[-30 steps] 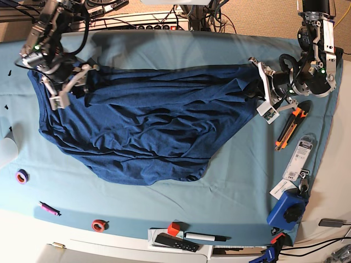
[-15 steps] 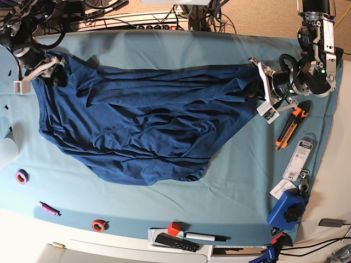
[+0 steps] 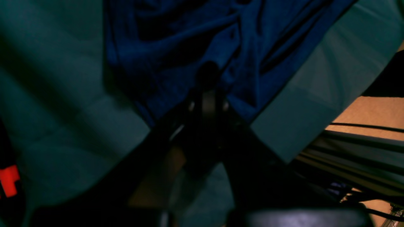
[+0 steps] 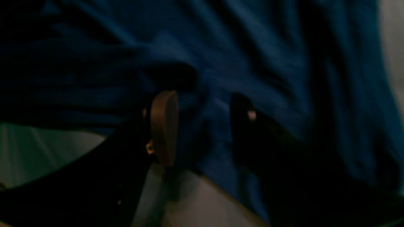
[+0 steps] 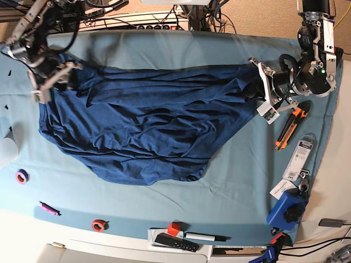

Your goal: Layout the t-shirt on the table in an organized manner, then fold the t-shirt properly

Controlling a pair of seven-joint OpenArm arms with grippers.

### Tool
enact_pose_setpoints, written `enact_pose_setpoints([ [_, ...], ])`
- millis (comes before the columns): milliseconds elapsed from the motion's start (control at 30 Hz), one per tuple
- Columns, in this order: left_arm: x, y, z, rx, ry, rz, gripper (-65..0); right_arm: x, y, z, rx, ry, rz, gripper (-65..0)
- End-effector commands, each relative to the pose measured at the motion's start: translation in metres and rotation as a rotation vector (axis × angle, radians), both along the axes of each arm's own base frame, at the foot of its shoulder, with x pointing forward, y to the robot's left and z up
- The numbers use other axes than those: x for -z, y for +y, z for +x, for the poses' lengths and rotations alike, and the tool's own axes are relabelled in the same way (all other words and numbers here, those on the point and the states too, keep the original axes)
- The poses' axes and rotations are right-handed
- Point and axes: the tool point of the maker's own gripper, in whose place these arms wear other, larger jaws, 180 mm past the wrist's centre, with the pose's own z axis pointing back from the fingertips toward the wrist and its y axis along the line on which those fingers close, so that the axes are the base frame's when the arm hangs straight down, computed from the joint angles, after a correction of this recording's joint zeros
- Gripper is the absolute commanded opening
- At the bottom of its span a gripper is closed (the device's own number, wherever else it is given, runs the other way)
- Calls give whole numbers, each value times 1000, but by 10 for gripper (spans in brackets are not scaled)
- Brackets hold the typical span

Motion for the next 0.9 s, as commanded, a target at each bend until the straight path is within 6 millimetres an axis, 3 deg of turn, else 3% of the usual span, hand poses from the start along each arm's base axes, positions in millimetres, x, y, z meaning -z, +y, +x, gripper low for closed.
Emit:
enact_pose_setpoints([
  [0, -10, 0, 6, 4, -39, -10, -650, -7, 1, 7, -19, -28, -25, -384],
  [167, -10, 0, 6, 4, -39, -10, -650, 6, 5, 11, -5, 23, -93, -384],
  [367, -10, 0, 6, 4, -39, -10, -650, 3, -9, 14, 103, -11, -57, -384],
  [600, -10, 0, 6, 4, -39, -10, -650, 48, 2, -1, 114, 77, 154, -384],
  [733, -11, 0, 7, 2, -44, -15, -650, 54, 7, -5, 90, 89, 186, -388],
  [867, -11, 0, 7, 3, -44, -15, -650, 52, 8, -2, 85, 86, 184, -565],
])
